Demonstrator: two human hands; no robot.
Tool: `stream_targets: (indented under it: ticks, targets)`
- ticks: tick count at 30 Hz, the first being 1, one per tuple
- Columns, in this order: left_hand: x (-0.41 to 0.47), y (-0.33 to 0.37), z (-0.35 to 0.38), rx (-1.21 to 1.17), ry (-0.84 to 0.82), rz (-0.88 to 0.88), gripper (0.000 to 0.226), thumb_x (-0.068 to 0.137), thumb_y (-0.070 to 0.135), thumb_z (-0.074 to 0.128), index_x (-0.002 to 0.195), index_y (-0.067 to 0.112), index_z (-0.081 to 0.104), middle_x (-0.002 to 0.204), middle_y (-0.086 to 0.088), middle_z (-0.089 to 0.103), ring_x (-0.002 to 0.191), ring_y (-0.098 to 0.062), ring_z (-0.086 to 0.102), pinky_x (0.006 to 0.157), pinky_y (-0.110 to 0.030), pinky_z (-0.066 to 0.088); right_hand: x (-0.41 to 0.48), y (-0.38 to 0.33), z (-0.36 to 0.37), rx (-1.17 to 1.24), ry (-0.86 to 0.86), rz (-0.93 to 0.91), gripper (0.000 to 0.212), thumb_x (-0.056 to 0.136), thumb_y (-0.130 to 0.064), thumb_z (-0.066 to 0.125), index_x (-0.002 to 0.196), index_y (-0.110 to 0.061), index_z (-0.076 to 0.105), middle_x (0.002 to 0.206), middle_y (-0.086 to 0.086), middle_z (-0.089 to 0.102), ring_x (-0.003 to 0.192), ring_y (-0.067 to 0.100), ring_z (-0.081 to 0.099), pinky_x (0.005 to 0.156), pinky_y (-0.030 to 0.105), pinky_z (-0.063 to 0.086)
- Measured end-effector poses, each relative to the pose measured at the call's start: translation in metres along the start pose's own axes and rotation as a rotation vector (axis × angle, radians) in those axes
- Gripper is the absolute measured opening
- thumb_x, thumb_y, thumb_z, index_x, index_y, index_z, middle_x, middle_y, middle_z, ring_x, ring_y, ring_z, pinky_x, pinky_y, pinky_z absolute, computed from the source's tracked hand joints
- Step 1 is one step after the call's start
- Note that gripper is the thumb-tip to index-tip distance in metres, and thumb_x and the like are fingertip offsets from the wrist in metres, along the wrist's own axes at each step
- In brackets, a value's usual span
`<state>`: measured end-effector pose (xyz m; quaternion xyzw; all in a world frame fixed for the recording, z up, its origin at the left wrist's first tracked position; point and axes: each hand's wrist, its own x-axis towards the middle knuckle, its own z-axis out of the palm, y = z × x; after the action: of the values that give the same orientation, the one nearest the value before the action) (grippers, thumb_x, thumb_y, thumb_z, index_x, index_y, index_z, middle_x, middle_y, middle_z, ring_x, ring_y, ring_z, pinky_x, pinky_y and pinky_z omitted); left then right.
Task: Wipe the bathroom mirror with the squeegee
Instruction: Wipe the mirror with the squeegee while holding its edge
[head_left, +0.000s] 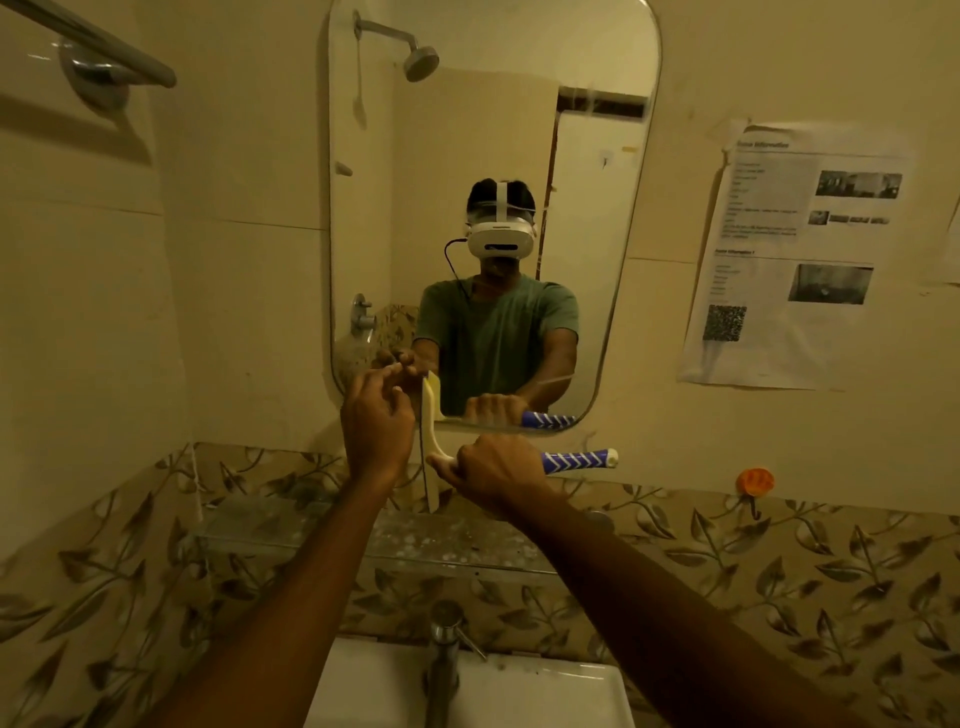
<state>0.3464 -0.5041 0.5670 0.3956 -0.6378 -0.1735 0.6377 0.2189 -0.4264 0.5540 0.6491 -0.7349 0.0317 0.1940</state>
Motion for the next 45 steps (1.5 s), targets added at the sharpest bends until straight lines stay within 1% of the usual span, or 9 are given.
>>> stream_targets:
  ticks: [3, 10, 19, 26, 32, 35, 38, 42, 45]
  targets:
    - [0.000, -0.009, -0.008, 0.037, 0.060, -0.033, 0.029, 0.090, 0.005, 0.049, 0.116, 0.006, 0.062, 0.120, -0.010, 0.057, 0.111, -0.025, 0.055, 0.093, -0.038, 0.048, 0.008, -0.012, 0.004, -0.014, 0.000, -0.056, 0.061, 0.099, -0.063, 0.024, 0.063, -0.018, 0.043, 0.058, 0.000, 0.045, 0.049, 0.014, 0.042, 0.047, 0.027, 0.031]
    - [-0.002, -0.016, -0.016, 0.106, 0.059, -0.095, 0.031, 0.088, 0.001, 0.050, 0.117, 0.006, 0.061, 0.123, -0.010, 0.057, 0.114, -0.027, 0.056, 0.096, -0.044, 0.048, 0.013, -0.003, 0.006, 0.081, 0.008, -0.031, 0.062, 0.099, -0.063, 0.024, 0.060, -0.019, 0.045, 0.058, 0.000, 0.047, 0.053, 0.016, 0.048, 0.055, 0.030, 0.041]
    - [-0.025, 0.005, 0.010, 0.118, -0.001, -0.100, 0.031, 0.087, 0.004, 0.053, 0.116, 0.008, 0.063, 0.123, -0.008, 0.056, 0.110, -0.028, 0.057, 0.093, -0.043, 0.050, -0.025, 0.069, 0.011, 0.043, 0.037, 0.030, 0.063, 0.098, -0.066, 0.023, 0.058, -0.021, 0.042, 0.056, -0.002, 0.046, 0.049, 0.014, 0.045, 0.054, 0.027, 0.036]
    - [-0.042, 0.027, 0.027, 0.104, -0.034, -0.123, 0.031, 0.088, 0.004, 0.053, 0.117, 0.009, 0.062, 0.123, -0.009, 0.056, 0.112, -0.027, 0.055, 0.093, -0.039, 0.047, -0.051, 0.115, 0.015, 0.038, -0.058, 0.121, 0.062, 0.096, -0.069, 0.021, 0.062, -0.023, 0.045, 0.061, -0.003, 0.051, 0.061, 0.016, 0.054, 0.064, 0.031, 0.046]
    - [-0.047, 0.036, 0.029, 0.094, -0.055, -0.101, 0.032, 0.088, 0.003, 0.053, 0.118, 0.007, 0.062, 0.122, -0.009, 0.056, 0.110, -0.026, 0.056, 0.091, -0.039, 0.049, -0.068, 0.146, 0.020, 0.020, -0.071, 0.188, 0.062, 0.096, -0.069, 0.021, 0.075, -0.021, 0.054, 0.064, -0.004, 0.052, 0.063, 0.017, 0.056, 0.061, 0.030, 0.042]
    - [-0.047, 0.040, 0.032, 0.081, -0.056, -0.086, 0.032, 0.088, 0.003, 0.053, 0.117, 0.007, 0.063, 0.121, -0.010, 0.057, 0.110, -0.026, 0.057, 0.091, -0.040, 0.050, -0.071, 0.149, 0.018, 0.025, -0.078, 0.173, 0.063, 0.096, -0.069, 0.021, 0.076, -0.021, 0.057, 0.062, -0.005, 0.051, 0.059, 0.015, 0.053, 0.058, 0.028, 0.039]
    - [-0.046, 0.046, 0.034, 0.054, -0.056, -0.079, 0.032, 0.088, 0.002, 0.052, 0.118, 0.006, 0.063, 0.122, -0.010, 0.057, 0.111, -0.025, 0.056, 0.089, -0.031, 0.047, -0.071, 0.143, 0.016, 0.047, -0.024, 0.170, 0.065, 0.096, -0.069, 0.021, 0.076, -0.020, 0.059, 0.060, -0.005, 0.050, 0.056, 0.014, 0.050, 0.053, 0.027, 0.036]
    - [-0.042, 0.053, 0.032, 0.013, -0.026, -0.115, 0.029, 0.090, 0.004, 0.052, 0.117, 0.006, 0.063, 0.121, -0.009, 0.058, 0.110, -0.023, 0.056, 0.084, -0.025, 0.040, -0.059, 0.113, -0.006, 0.141, 0.110, 0.136, 0.067, 0.096, -0.069, 0.021, 0.061, -0.020, 0.052, 0.057, -0.001, 0.051, 0.054, 0.018, 0.054, 0.058, 0.031, 0.046]
    - [-0.036, 0.055, 0.030, -0.016, -0.005, -0.124, 0.028, 0.091, 0.005, 0.051, 0.116, 0.007, 0.063, 0.121, -0.008, 0.058, 0.108, -0.022, 0.056, 0.082, -0.025, 0.041, -0.045, 0.093, -0.015, 0.116, 0.125, 0.066, 0.068, 0.097, -0.067, 0.022, 0.055, -0.020, 0.046, 0.054, -0.001, 0.047, 0.049, 0.016, 0.048, 0.052, 0.028, 0.040]
